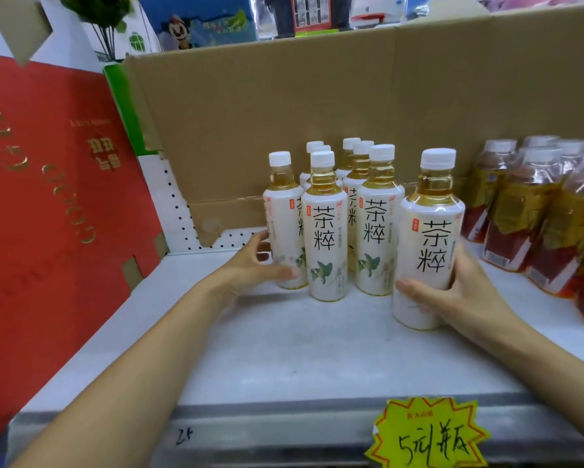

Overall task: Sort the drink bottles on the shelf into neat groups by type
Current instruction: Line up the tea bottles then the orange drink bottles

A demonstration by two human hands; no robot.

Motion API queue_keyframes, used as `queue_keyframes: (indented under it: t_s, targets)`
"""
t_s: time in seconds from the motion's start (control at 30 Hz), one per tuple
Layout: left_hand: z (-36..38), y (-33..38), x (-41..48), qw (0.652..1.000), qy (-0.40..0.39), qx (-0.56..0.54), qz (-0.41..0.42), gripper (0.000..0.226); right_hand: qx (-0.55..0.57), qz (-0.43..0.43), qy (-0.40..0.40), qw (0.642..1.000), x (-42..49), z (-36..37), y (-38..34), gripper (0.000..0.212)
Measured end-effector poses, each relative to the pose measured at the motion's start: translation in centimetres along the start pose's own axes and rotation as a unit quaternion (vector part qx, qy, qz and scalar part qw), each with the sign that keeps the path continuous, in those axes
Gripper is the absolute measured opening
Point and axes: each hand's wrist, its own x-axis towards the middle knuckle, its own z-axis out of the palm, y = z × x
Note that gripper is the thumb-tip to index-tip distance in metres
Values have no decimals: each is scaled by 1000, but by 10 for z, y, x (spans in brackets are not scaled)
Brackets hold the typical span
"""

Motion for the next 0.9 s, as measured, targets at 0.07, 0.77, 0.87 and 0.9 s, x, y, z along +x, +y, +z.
queue_keyframes:
  t_s: [0.07,0.77,0.87,0.9]
  targets:
    - [9,8,0,999,2,-28,22,108,-3,-3,-2,1000,0,1,1,62]
    - [68,15,-68,987,8,-31,158,84,-65,0,-66,996,-9,6,-4,71]
    - [82,19,-65,985,6,-33,170,87,-65,-3,-71,995,-8,7,-2,70]
    - [85,19,-64,985,19,-30,170,86,-66,-4,-71,995,-8,7,-1,70]
